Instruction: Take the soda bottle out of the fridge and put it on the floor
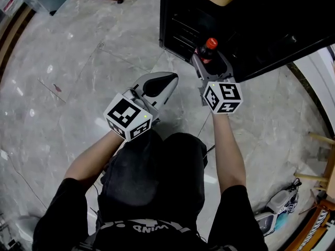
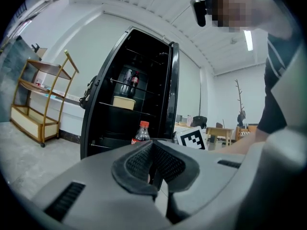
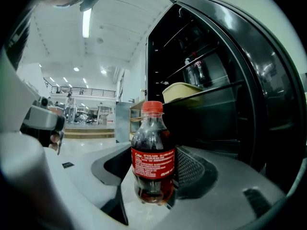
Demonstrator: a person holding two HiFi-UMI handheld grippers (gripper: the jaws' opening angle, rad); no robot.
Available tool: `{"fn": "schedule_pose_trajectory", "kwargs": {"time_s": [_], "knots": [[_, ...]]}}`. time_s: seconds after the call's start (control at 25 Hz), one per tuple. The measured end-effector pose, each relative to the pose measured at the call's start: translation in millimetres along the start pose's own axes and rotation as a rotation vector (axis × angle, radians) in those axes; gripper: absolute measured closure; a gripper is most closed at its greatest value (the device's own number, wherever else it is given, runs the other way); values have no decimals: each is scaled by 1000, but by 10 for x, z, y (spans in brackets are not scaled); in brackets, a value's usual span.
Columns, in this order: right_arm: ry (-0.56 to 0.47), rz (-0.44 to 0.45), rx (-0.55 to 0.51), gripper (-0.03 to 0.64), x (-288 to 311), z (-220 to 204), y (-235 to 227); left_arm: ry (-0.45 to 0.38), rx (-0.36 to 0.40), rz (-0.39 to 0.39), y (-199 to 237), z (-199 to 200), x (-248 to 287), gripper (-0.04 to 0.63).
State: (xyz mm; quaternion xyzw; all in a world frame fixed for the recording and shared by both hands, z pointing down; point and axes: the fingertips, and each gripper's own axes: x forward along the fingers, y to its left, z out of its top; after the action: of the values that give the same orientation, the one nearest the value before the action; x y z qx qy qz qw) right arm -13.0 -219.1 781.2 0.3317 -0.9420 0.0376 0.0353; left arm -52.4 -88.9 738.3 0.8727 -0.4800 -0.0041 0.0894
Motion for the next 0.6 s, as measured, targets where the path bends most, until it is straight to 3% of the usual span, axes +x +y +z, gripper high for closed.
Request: {"fn": "schedule_pose_trajectory", "kwargs": {"time_s": [0.6], "knots": [[73, 10, 34, 324, -19, -1197, -44, 47, -32, -58, -29, -598, 200, 589]]}}
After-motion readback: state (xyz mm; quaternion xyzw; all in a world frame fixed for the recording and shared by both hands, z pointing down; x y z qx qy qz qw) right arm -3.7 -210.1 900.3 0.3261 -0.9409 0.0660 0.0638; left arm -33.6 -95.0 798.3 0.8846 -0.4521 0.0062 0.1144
